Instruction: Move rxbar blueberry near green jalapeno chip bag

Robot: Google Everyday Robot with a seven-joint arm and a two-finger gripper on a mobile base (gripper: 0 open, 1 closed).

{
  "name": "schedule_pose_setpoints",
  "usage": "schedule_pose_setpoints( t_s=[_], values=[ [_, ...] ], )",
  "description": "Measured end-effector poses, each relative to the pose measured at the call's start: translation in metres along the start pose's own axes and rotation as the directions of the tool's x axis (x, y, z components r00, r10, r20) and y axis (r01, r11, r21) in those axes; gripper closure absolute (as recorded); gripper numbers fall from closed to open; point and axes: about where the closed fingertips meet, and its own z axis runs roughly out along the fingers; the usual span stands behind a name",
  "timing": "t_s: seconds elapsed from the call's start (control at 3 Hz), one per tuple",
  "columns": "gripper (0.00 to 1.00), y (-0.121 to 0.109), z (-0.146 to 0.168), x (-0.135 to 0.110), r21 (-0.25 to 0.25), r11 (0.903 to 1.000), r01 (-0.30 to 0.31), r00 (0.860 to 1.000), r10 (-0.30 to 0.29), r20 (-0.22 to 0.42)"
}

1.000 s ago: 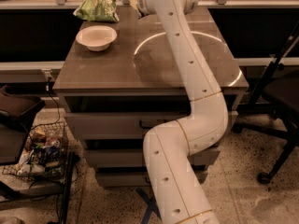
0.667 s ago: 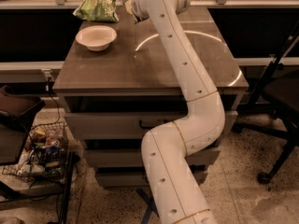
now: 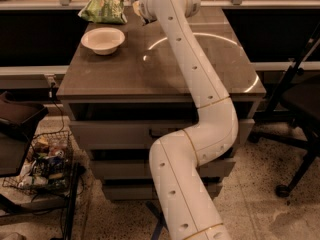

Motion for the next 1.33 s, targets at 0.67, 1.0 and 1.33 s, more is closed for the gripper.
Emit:
schedule_pose_setpoints(
  t_s=[0.67,1.0,1.33],
  values=[
    [0.58,0.0042,0.0053,0.0047,-0.006,1.0000,0.000,1.000,0.000,-0.008],
    [0.35,0.0059,0.0077,0.0070,-0.008,1.0000,0.000,1.000,0.000,-0.012],
    [0.04,0.0084,0.0110,0.0103,-0.011,0.9999,0.000,1.000,0.000,-0.017]
  ],
)
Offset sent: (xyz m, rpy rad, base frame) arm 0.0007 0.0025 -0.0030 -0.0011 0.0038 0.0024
